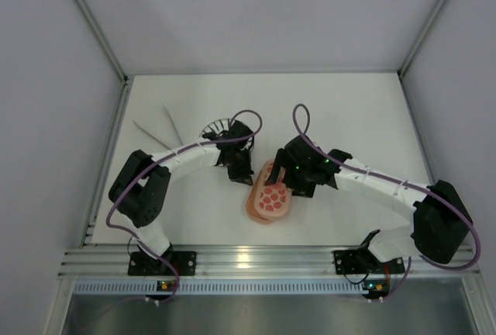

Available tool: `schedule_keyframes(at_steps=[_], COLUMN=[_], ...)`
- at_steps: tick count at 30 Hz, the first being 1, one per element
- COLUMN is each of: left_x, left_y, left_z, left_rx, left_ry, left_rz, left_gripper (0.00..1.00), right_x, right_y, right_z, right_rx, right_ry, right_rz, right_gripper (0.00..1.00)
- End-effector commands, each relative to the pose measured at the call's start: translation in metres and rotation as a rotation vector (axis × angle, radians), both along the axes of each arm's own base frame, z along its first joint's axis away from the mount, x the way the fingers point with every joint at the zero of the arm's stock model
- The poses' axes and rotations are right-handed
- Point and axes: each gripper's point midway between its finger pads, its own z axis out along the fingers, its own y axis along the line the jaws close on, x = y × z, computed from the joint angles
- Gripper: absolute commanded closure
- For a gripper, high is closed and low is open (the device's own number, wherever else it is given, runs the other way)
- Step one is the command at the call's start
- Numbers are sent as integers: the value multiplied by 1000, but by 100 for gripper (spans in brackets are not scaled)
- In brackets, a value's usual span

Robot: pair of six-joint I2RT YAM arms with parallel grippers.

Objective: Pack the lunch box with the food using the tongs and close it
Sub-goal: Place the packing box into the packing box.

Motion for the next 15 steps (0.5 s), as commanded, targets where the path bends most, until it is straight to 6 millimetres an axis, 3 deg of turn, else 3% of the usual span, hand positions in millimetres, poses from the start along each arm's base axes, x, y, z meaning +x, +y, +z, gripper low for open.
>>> schedule_keyframes(at_steps=[1,15], left_x=[-3,-26], left_y=[-6,-9], left_z=[19,21], left_rx=[-68,-79], left_ry=[-35,-6], left_rz=[1,-22], left_gripper=[100,100], right_x=[10,6], right_y=[19,31], right_z=[22,30], right_rx=[43,85], right_ry=[-60,-54], right_rz=[31,59], right_gripper=[4,3])
